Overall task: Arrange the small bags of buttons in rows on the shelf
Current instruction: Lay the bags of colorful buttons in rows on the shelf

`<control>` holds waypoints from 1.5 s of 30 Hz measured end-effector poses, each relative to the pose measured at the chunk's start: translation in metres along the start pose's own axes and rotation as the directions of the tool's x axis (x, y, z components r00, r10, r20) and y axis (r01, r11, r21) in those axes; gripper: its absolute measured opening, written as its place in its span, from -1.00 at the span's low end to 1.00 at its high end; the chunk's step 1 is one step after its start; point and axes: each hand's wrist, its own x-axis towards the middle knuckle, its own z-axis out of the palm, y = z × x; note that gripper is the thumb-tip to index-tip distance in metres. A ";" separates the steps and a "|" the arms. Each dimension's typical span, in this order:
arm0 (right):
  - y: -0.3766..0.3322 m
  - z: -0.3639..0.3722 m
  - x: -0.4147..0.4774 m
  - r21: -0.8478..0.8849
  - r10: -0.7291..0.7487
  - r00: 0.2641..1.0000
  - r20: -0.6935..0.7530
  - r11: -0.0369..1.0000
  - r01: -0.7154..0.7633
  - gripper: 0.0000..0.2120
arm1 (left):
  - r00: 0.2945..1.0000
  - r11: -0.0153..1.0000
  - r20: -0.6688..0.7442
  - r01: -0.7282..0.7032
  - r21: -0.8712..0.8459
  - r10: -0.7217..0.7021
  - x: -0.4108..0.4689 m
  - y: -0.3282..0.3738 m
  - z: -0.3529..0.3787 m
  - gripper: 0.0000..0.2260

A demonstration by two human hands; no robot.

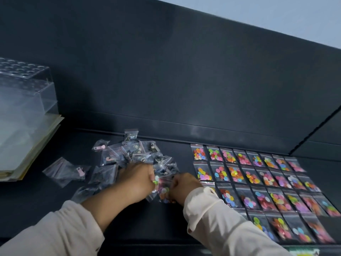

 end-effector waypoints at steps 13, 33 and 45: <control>0.036 -0.054 -0.030 0.677 -0.247 0.969 0.005 0.714 0.178 -0.72 | 0.987 0.699 0.157 0.139 -0.701 -0.039 -0.016 0.011 -0.040 -0.76; 0.228 -0.110 -0.055 0.966 -0.258 0.966 -0.008 0.247 0.074 -0.75 | 0.949 0.368 0.315 0.283 -0.886 0.028 -0.044 0.227 0.059 -0.63; 0.410 -0.159 -0.064 0.923 -0.078 0.994 -0.070 0.373 0.094 -0.78 | 0.964 0.331 0.217 0.258 -0.908 -0.155 -0.051 0.335 0.133 -0.76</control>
